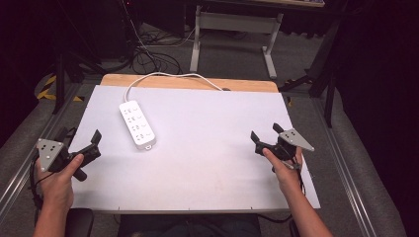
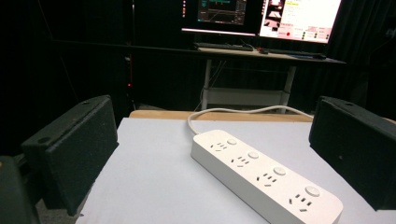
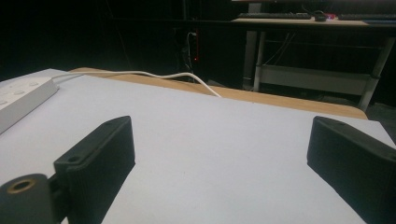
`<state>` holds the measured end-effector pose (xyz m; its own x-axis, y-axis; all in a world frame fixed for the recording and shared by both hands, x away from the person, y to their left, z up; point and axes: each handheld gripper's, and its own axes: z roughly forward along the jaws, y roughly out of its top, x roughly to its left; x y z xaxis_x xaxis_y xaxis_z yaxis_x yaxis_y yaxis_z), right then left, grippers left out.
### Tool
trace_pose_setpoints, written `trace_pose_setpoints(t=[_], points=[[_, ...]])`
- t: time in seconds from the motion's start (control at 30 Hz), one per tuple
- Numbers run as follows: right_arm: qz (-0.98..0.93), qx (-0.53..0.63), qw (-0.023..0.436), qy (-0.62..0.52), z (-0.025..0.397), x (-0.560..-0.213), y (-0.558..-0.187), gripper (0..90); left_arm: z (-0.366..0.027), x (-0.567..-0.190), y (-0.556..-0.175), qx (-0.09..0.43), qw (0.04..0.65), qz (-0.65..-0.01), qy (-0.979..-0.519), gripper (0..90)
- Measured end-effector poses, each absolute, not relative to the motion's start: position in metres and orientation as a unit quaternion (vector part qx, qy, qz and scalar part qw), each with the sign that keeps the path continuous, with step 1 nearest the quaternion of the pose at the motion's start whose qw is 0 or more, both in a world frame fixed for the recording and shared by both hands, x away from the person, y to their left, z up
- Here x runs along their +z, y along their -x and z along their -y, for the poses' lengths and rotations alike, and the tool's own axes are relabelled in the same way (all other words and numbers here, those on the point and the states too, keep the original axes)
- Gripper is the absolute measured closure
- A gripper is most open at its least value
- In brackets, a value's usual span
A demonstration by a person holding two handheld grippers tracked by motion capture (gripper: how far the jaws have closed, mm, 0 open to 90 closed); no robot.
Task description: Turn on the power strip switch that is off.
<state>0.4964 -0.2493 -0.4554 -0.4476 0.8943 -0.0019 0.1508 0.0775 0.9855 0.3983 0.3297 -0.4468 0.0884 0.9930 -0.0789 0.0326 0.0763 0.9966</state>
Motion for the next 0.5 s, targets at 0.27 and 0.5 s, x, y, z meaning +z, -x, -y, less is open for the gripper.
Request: trace_pose_setpoints(t=[0.27,0.5], points=[[-0.65,0.548,0.339,-0.402,0.2494,-0.4556,-0.497,7.9,-0.3278,-0.4473,-0.3994,0.462,0.528,-0.506,-0.501,3.8],[-0.651,0.548,0.339,-0.402,0.2494,-0.4555,-0.4969,8.0,-0.3275,-0.4468,-0.3994,0.478,0.514,-0.507,-0.5,13.9]])
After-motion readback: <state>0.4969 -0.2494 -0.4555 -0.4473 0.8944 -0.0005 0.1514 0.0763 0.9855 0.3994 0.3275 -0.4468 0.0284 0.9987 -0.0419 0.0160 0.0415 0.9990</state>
